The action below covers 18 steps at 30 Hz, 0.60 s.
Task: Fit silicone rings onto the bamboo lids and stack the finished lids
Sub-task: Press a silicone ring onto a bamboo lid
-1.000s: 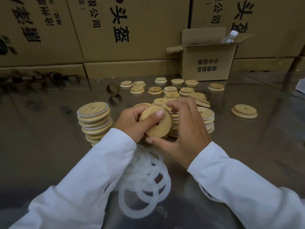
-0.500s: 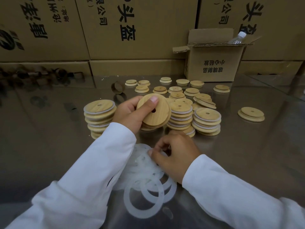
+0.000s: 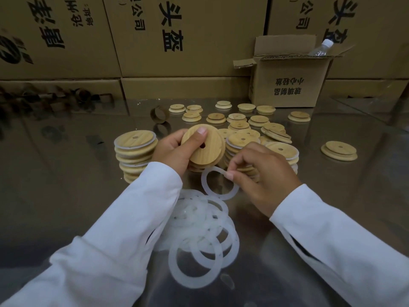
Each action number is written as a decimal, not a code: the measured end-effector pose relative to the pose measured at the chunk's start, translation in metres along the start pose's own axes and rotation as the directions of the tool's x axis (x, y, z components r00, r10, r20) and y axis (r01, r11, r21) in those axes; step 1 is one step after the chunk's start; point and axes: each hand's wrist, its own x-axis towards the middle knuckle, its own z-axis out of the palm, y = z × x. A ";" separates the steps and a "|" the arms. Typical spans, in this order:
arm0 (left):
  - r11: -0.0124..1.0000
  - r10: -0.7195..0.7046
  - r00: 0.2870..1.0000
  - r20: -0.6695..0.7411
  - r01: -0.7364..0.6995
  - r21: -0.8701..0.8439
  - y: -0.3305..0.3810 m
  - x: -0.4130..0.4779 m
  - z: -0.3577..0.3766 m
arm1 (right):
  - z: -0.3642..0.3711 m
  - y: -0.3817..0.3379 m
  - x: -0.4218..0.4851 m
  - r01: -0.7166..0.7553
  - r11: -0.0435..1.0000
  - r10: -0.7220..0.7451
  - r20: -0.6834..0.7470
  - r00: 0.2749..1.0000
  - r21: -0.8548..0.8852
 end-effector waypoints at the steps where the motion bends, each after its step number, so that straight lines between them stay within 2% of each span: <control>1: 1.000 -0.003 1.000 0.000 0.003 -0.013 0.000 -0.001 0.000 | -0.001 0.001 0.000 0.015 1.000 -0.015 0.003 1.000 0.022; 6: 0.981 -0.084 0.996 0.000 0.082 -0.176 -0.002 0.000 -0.001 | -0.001 -0.001 0.000 0.005 0.987 -0.002 -0.021 1.000 0.161; 11: 0.982 -0.144 0.984 0.104 0.154 -0.104 -0.003 -0.002 0.002 | 0.010 -0.006 -0.002 -0.028 0.949 0.084 -0.163 0.983 0.315; 14: 0.947 -0.269 0.953 0.139 0.288 -0.143 -0.001 -0.002 0.007 | 0.009 -0.005 0.000 -0.090 0.910 0.209 -0.262 0.942 0.405; 18: 0.874 -0.400 0.890 0.218 0.442 -0.201 0.001 -0.001 0.012 | 0.006 -0.001 0.004 -0.222 0.837 0.393 -0.266 0.880 0.500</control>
